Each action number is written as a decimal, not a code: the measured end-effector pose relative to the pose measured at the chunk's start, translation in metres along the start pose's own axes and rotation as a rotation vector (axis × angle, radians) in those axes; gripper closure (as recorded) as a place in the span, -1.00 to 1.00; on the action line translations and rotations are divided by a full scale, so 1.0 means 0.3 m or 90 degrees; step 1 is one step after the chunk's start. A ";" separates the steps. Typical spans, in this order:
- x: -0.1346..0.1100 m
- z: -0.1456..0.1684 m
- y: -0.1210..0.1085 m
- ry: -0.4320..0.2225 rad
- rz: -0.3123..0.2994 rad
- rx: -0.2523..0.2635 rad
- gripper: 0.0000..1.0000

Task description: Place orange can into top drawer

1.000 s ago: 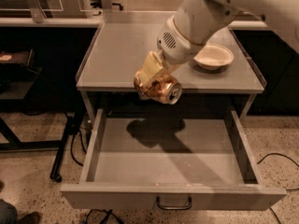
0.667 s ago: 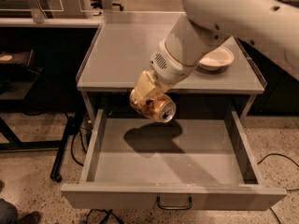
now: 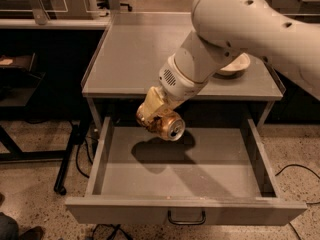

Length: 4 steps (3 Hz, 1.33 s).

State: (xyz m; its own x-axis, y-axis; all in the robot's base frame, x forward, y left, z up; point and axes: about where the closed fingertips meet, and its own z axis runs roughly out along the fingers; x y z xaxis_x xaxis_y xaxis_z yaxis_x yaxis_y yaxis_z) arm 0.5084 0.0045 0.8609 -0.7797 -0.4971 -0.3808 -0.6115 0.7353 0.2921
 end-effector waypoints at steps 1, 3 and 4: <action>0.102 0.196 -0.012 0.006 0.046 -0.025 1.00; 0.120 0.220 -0.012 0.002 0.066 -0.029 1.00; 0.159 0.295 -0.040 0.005 0.089 -0.025 1.00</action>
Offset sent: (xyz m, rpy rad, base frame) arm -0.0154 0.0081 -0.1084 0.0477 0.0971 -0.0801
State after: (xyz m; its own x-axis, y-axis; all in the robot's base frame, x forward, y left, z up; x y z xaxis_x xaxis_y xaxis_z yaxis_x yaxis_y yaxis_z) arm 0.4905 0.0127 0.7615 -0.8590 -0.3946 -0.3263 -0.5009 0.7797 0.3757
